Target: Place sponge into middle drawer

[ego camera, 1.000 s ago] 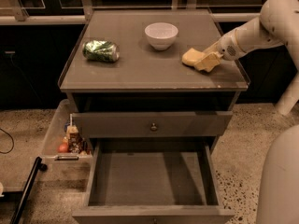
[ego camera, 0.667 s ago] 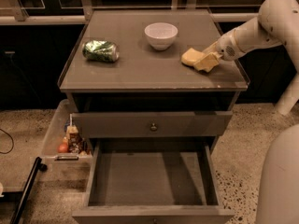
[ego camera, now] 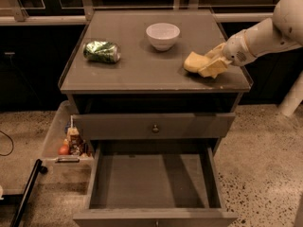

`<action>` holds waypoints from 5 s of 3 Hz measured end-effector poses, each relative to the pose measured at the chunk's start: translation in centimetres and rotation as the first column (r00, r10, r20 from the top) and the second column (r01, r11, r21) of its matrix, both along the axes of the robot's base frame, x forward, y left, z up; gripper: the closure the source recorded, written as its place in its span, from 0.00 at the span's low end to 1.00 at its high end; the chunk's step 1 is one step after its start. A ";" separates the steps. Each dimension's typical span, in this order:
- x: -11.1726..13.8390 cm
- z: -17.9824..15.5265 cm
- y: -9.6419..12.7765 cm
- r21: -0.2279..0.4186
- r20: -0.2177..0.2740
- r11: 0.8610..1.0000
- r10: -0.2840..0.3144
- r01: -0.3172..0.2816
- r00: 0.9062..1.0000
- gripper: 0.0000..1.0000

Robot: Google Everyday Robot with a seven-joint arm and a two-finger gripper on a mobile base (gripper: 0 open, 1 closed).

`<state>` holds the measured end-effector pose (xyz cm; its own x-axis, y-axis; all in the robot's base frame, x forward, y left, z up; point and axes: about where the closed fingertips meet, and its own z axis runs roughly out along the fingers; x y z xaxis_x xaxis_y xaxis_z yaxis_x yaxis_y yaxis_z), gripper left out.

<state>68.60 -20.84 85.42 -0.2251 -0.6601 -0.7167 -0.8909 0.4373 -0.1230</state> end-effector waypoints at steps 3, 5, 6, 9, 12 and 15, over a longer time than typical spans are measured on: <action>-13.2 -2.4 -3.1 0.005 0.025 0.997 0.081 -0.081 0.996 1.00; -19.1 -8.7 -2.7 -0.031 -0.023 0.995 0.091 -0.092 0.996 1.00; -18.9 -12.4 -1.7 -0.013 -0.067 0.994 0.104 -0.105 0.992 1.00; -16.9 -31.1 -1.3 -0.020 -0.041 0.994 0.103 -0.104 0.994 1.00; -14.4 -37.2 2.9 0.029 -0.048 0.992 0.122 -0.121 0.991 1.00; -12.7 -45.3 7.3 0.032 -0.048 0.982 0.186 -0.184 0.981 1.00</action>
Offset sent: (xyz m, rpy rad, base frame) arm -0.1518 -0.0466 -0.0153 0.0258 -0.0419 0.0609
